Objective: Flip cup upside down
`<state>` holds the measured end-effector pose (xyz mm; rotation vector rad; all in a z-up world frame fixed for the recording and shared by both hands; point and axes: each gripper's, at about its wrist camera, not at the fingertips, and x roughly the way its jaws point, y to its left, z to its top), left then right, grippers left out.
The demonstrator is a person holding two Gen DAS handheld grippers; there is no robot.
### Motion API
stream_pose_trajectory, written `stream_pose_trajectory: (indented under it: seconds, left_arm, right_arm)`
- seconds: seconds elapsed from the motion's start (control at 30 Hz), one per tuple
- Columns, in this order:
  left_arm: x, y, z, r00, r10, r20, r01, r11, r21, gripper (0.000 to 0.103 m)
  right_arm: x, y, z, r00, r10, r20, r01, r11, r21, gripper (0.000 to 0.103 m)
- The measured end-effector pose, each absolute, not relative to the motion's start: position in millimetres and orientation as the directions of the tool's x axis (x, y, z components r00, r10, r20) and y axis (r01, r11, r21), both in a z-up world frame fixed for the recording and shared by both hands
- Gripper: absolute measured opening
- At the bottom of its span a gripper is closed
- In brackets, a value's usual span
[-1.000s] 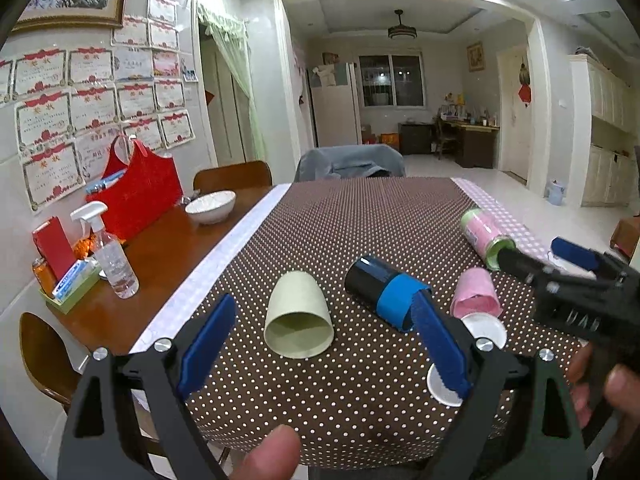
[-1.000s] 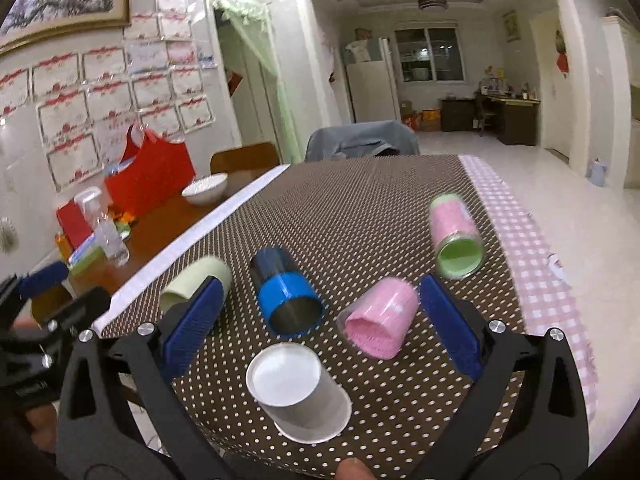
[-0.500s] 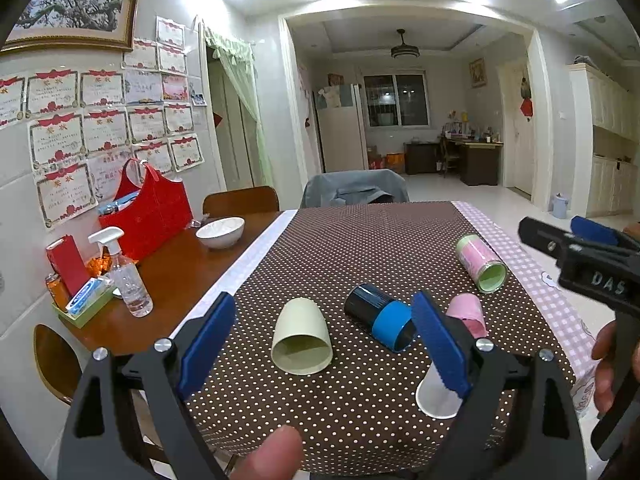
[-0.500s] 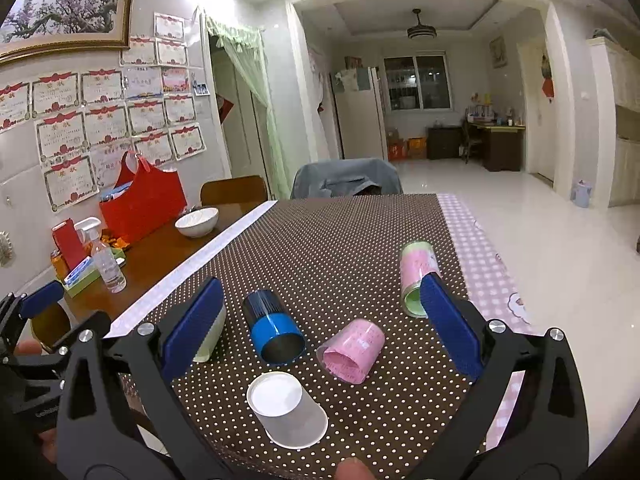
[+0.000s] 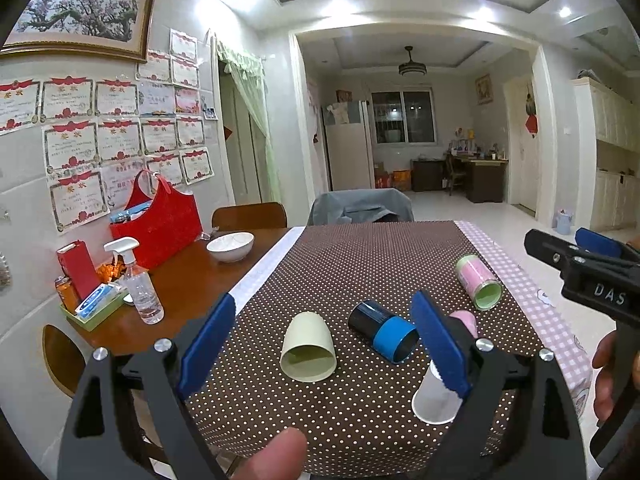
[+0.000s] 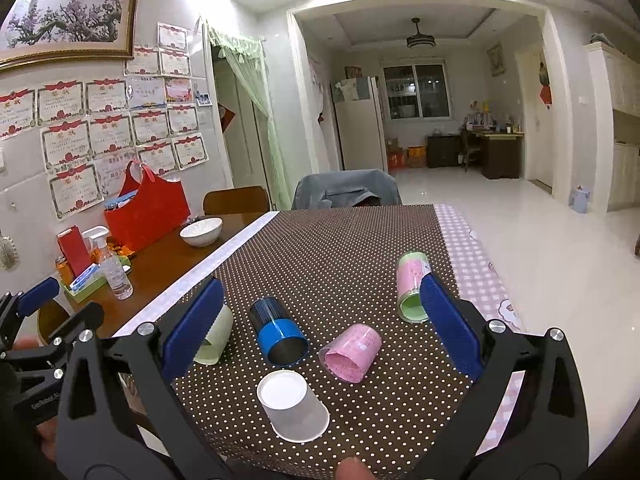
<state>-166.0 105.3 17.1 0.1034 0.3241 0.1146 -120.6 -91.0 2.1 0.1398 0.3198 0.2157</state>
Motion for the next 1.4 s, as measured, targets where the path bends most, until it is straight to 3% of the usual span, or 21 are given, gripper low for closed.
stream_pose_trajectory:
  seconds: [1.4]
  left_arm:
    - [-184.0, 114.1, 27.1, 0.946, 0.17, -0.278, -0.164, 0.986, 0.045, 0.088]
  right_arm:
    - [-130.9, -74.7, 10.9, 0.926, 0.25, -0.284, -0.22, 0.967, 0.132, 0.097]
